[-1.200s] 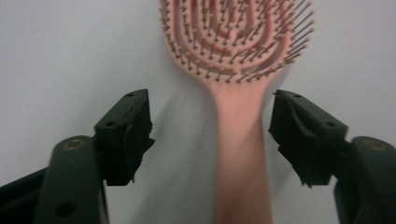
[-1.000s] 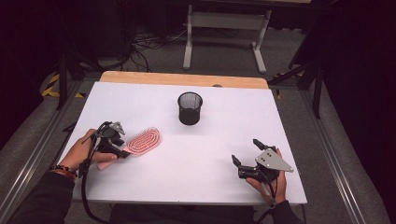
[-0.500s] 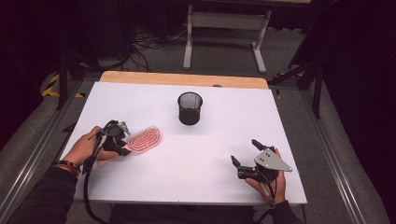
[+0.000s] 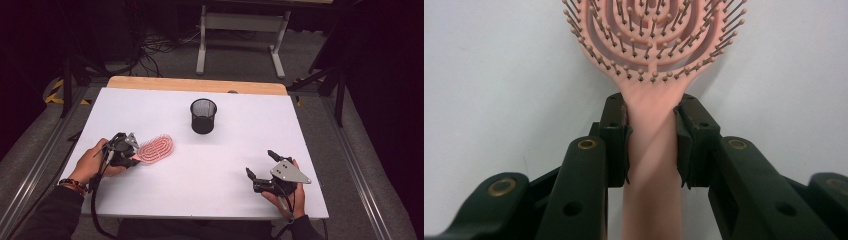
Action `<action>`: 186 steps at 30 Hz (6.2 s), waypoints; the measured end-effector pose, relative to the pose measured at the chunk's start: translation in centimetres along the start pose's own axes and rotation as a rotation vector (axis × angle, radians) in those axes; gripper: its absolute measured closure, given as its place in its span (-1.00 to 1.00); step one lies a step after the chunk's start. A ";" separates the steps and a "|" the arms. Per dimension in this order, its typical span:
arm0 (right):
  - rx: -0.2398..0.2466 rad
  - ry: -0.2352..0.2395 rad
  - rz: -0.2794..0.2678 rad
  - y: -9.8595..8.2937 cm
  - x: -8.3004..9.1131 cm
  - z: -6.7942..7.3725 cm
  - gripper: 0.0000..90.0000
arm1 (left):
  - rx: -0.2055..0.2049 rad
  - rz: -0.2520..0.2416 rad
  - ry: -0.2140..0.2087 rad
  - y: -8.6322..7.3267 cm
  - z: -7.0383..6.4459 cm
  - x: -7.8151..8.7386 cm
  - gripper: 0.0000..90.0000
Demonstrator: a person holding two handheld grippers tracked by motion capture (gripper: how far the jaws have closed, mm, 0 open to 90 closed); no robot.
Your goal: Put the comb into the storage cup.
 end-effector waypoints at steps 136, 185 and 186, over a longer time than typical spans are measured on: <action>-0.375 0.320 -0.313 12.3 -6.6 7.6 0.39 | -0.016 -0.852 0.146 13.6 -10.4 0.4 0.55; -0.245 0.235 -0.365 13.3 -3.6 5.6 0.44 | -0.003 -0.936 0.021 12.0 -9.6 3.1 -0.78; -0.245 0.231 -0.369 13.4 -3.5 5.5 0.44 | -0.003 -0.940 0.018 11.6 -9.2 3.5 -0.78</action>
Point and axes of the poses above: each handheld gripper's, and its own axes: x roughly backward along the jaws, y roughly out of its top, z roughly to its left, the point moved 8 cm from there along -x, roughly forward along the jaws, and after that the axes turned 1 degree about -z, right-handed, at the moved point
